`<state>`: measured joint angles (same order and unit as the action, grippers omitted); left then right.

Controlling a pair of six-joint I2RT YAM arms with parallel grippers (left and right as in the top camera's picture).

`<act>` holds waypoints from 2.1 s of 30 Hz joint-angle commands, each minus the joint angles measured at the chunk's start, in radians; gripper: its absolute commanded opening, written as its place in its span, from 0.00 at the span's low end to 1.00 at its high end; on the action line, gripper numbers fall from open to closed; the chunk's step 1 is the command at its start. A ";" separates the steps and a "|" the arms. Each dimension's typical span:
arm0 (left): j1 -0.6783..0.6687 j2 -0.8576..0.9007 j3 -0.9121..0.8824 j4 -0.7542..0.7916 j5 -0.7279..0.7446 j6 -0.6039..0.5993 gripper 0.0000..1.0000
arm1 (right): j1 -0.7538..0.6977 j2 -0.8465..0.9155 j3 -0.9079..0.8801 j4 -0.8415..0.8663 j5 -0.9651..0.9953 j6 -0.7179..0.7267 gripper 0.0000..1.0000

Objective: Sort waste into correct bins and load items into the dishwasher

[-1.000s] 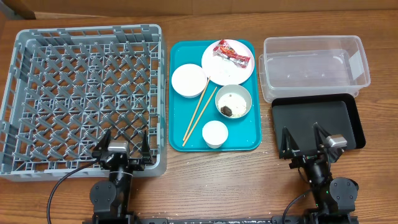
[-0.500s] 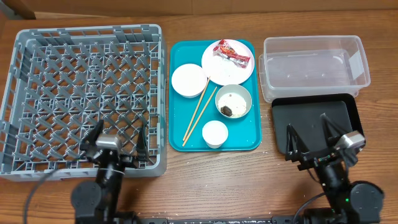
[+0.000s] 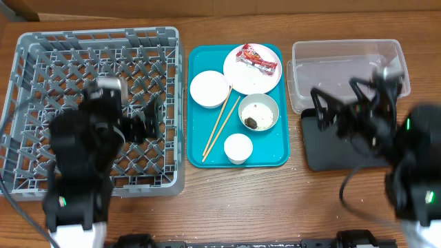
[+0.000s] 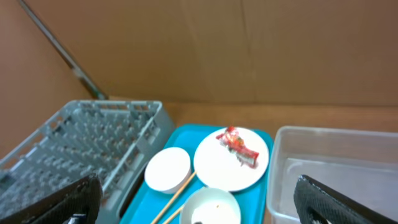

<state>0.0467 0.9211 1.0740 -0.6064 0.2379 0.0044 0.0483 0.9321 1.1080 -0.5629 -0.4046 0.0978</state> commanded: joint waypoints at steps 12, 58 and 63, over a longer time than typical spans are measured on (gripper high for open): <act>0.003 0.481 0.563 -0.412 0.026 0.018 1.00 | 0.174 0.755 0.872 -0.486 0.116 -0.238 1.00; 0.003 0.622 0.563 -0.443 0.018 0.018 1.00 | 0.305 1.477 0.874 -0.169 0.439 -0.404 0.61; 0.003 0.622 0.563 -0.443 0.018 0.018 1.00 | 0.305 1.477 0.877 -0.163 0.440 -0.355 0.20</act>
<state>0.0467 1.5394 1.6104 -1.0485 0.2512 0.0048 0.3576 2.4008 1.9594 -0.7315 0.0490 -0.2947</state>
